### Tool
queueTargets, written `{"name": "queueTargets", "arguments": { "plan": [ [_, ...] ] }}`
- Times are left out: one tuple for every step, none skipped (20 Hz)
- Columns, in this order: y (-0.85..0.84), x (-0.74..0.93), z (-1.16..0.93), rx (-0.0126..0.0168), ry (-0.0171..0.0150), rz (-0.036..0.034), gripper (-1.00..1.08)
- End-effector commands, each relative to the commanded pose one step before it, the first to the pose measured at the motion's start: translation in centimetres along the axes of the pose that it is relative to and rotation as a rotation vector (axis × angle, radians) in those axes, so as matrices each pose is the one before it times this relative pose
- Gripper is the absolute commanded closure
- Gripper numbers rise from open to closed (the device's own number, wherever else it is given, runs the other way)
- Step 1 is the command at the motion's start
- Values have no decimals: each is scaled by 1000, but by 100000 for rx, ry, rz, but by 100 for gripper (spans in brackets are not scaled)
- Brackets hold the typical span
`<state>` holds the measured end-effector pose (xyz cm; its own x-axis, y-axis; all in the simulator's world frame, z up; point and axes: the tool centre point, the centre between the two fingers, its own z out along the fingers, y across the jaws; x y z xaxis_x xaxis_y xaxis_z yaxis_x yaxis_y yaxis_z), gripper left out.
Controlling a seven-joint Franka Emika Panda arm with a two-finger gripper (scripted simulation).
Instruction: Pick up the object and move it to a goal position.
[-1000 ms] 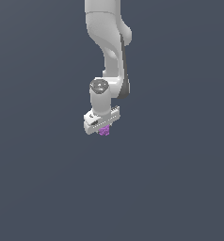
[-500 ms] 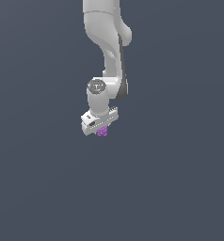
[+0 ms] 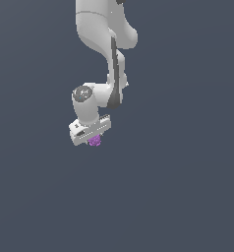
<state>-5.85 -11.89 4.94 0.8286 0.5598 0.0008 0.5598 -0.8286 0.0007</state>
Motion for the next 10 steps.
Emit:
{"name": "queueTargets", "arguments": {
  "plan": [
    [1577, -269, -165, 31, 0, -106, 108],
    [471, -67, -10, 41, -55, -11, 108],
    [407, -59, -41, 0, 0, 0, 108],
    [343, -45, -34, 0, 0, 0, 108],
    [282, -33, -27, 0, 0, 0, 108],
    [225, -22, -21, 0, 0, 0, 108],
    [170, -14, -16, 0, 0, 0, 108],
    [119, -7, -11, 0, 0, 0, 108],
    [70, -3, -6, 0, 0, 0, 108],
    [23, -1, -2, 0, 0, 0, 108]
  ]
}}
